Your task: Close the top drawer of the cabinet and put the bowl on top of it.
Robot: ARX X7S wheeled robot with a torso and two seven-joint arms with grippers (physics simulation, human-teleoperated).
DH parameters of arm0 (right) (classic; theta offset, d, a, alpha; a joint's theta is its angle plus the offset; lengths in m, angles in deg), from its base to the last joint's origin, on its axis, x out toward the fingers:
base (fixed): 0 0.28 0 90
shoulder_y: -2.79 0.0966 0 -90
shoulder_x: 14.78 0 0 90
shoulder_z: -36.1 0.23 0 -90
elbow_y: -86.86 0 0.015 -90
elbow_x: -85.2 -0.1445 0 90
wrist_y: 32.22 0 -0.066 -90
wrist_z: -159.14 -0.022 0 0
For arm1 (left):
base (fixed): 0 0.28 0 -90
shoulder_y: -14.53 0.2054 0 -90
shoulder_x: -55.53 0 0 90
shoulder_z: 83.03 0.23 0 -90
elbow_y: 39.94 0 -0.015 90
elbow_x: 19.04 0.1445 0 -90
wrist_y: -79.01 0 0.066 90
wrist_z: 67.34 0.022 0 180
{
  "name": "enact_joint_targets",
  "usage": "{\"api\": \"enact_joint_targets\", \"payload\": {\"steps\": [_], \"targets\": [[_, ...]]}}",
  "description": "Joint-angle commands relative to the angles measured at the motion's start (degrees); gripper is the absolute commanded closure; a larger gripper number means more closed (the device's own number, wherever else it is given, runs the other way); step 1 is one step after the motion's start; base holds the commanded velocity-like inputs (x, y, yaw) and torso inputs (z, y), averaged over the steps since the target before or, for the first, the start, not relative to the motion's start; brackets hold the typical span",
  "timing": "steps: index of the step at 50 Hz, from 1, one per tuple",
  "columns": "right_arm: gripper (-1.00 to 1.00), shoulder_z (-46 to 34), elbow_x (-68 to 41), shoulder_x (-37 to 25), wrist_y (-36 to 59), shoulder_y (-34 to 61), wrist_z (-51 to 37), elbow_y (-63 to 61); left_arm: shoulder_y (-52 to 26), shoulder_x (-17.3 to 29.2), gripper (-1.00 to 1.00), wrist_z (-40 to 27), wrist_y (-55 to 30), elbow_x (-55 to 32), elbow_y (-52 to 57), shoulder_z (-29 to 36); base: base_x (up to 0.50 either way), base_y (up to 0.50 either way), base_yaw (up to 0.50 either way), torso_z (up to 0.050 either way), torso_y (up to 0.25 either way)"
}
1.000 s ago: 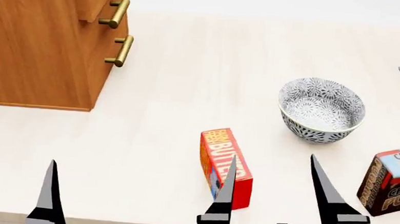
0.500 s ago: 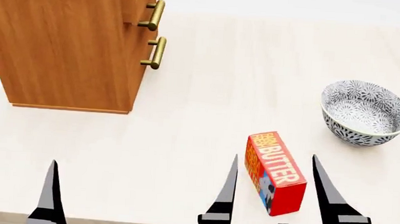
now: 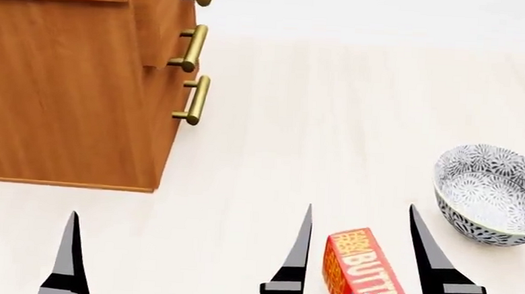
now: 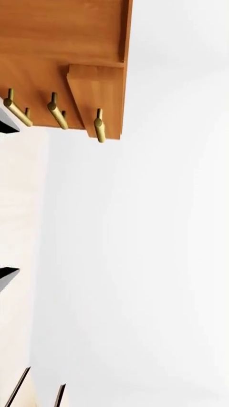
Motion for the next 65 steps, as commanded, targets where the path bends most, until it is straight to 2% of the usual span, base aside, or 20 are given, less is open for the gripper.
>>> {"api": "enact_joint_targets", "payload": {"steps": [1, 41, 53, 65], "targets": [[-1.00, -0.60, -0.40, -0.69, -0.36, 0.04, -0.65, -0.05, -0.01, 0.47, -1.00, -0.48, -0.02, -0.31, 0.11, 0.18, 0.50, 0.00, 0.00, 0.000, 0.000], [-1.00, -1.66, -1.06, -2.11, 0.26, 0.56, -3.39, -0.87, 0.82, 2.50, -1.00, -2.56, 0.58, -1.56, 1.62, 0.95, 0.50, 0.00, 0.00, 0.000, 0.000], [-1.00, -1.04, -3.64, -2.42, 15.38, 20.97, -1.65, 5.69, 1.14, 3.25, -1.00, -2.98, 0.66, -2.50, 2.41, 0.98, 0.00, 0.00, 0.00, 0.000, 0.000], [-1.00, -4.05, -3.43, 0.08, 20.53, 37.49, -0.15, 19.53, 1.06, 3.89, -1.00, -3.73, 0.06, -2.77, 3.26, 1.29, 0.00, 0.00, 0.00, 0.000, 0.000]]}}
